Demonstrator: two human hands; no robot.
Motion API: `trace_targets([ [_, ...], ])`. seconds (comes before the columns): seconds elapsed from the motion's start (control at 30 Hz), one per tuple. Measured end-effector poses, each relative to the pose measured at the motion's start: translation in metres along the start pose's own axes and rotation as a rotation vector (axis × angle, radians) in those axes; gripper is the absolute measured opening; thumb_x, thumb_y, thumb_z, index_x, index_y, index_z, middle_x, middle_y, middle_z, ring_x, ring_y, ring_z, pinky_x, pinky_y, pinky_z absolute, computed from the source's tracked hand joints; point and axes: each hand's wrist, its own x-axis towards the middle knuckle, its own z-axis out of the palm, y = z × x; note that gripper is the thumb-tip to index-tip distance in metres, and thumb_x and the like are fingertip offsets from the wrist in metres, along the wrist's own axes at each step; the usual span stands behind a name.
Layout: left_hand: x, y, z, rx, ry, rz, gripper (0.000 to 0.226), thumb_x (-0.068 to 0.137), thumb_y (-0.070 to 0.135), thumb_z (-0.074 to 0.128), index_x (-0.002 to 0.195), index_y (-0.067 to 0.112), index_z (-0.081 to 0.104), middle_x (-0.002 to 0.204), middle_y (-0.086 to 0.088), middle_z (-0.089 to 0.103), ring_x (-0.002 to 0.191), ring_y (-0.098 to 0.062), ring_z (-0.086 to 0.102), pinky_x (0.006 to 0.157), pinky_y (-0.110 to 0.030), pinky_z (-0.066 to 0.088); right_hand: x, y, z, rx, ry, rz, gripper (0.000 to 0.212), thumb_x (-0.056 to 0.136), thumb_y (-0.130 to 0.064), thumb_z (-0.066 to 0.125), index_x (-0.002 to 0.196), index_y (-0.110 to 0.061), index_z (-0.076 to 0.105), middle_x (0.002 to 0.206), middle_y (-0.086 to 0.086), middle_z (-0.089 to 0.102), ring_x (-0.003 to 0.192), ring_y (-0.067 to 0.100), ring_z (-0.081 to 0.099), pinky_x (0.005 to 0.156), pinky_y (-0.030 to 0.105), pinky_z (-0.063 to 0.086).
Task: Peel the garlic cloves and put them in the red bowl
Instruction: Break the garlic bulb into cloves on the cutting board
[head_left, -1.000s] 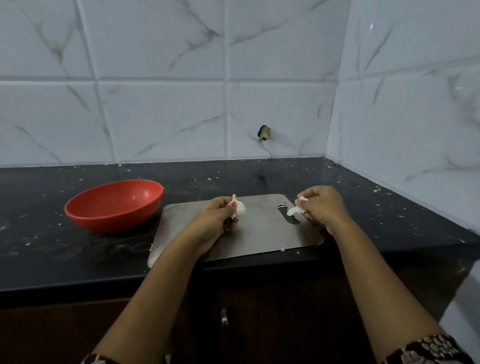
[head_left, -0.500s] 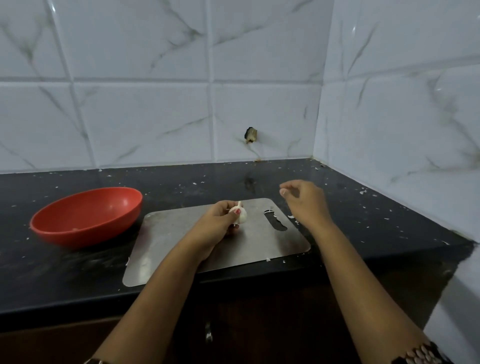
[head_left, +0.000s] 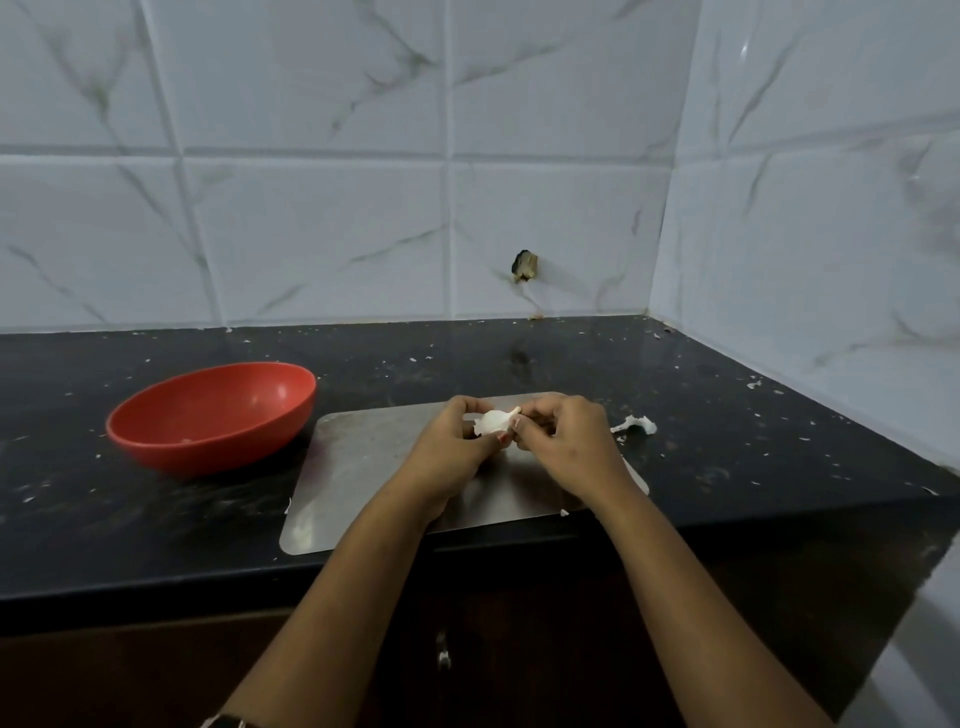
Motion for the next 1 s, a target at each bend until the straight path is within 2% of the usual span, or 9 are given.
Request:
trace_targets([
  [0.2,-0.0018,-0.0004,0.0000,0.027,0.032,0.000,0.024,0.087,0.013,0.070,0.107,0.016,0.057,0.094,-0.011,0.066,0.074,-0.013,0.060,0.069,-0.023,0.050,-0.0013,0.0017,-0.0001,0.034,0.013,0.005,0.015,0.085,-0.005,0.065,0.093,-0.009,0.077,0.077,-0.002,0.072,0.069,0.001,0.067,0.067,0.010,0.050],
  [0.4,-0.0041,0.0028,-0.0013,0.085,0.007,-0.013,0.024,0.088,0.010,0.067,0.110,0.012,0.055,0.082,-0.006,0.065,0.068,-0.010,0.060,0.056,-0.012,0.047,-0.0028,-0.0010,0.0009,0.007,0.026,0.005,0.010,0.081,-0.006,0.067,0.086,-0.008,0.076,0.070,-0.002,0.070,0.063,0.000,0.064,0.063,0.010,0.049],
  [0.47,-0.0049,0.0033,-0.0011,0.107,0.007,-0.010,0.023,0.088,0.009,0.066,0.109,0.012,0.056,0.082,-0.006,0.066,0.070,-0.010,0.061,0.059,-0.016,0.048,-0.0031,-0.0012,0.0026,-0.026,0.038,0.009,0.009,0.081,-0.006,0.066,0.084,-0.007,0.075,0.072,0.002,0.071,0.063,0.003,0.064,0.060,0.011,0.048],
  [0.6,-0.0051,0.0032,0.0004,0.115,-0.008,0.009,0.021,0.088,0.008,0.066,0.105,0.012,0.055,0.086,-0.010,0.068,0.074,-0.016,0.063,0.069,-0.024,0.050,-0.0018,-0.0017,0.0054,-0.131,0.049,-0.014,0.011,0.081,-0.006,0.063,0.085,-0.005,0.073,0.073,0.007,0.071,0.068,0.015,0.067,0.064,0.028,0.052],
  [0.77,-0.0017,0.0024,-0.0006,0.010,0.024,-0.032,0.024,0.088,0.015,0.068,0.109,0.009,0.058,0.092,-0.011,0.066,0.077,-0.016,0.063,0.077,-0.029,0.052,-0.0023,0.0007,0.0004,0.086,0.010,0.022,0.013,0.084,-0.002,0.065,0.092,-0.003,0.075,0.076,0.006,0.073,0.069,0.012,0.071,0.070,0.024,0.059],
  [0.83,-0.0015,0.0022,-0.0009,-0.020,0.025,-0.038,0.018,0.091,0.014,0.064,0.107,0.008,0.058,0.093,-0.013,0.066,0.076,-0.016,0.061,0.078,-0.031,0.051,-0.0042,-0.0003,-0.0010,0.158,-0.016,0.019,0.013,0.086,0.001,0.064,0.093,-0.004,0.074,0.074,0.001,0.072,0.069,0.010,0.072,0.071,0.024,0.059],
  [0.9,-0.0016,0.0011,-0.0012,-0.030,0.022,-0.039,0.016,0.093,0.012,0.060,0.108,0.006,0.058,0.087,-0.012,0.067,0.070,-0.014,0.060,0.072,-0.027,0.051,-0.0056,-0.0020,-0.0003,0.142,-0.038,0.000,0.016,0.089,0.003,0.062,0.089,-0.009,0.073,0.071,-0.007,0.069,0.066,0.005,0.070,0.070,0.021,0.059],
  [1.0,-0.0013,0.0003,-0.0017,0.003,0.011,-0.031,0.015,0.094,0.011,0.058,0.108,0.005,0.058,0.080,-0.008,0.067,0.066,-0.012,0.060,0.067,-0.023,0.050,-0.0055,-0.0040,-0.0005,0.106,-0.037,-0.010,0.025,0.090,0.002,0.061,0.082,-0.021,0.068,0.069,-0.010,0.067,0.065,0.006,0.070,0.070,0.026,0.060],
])
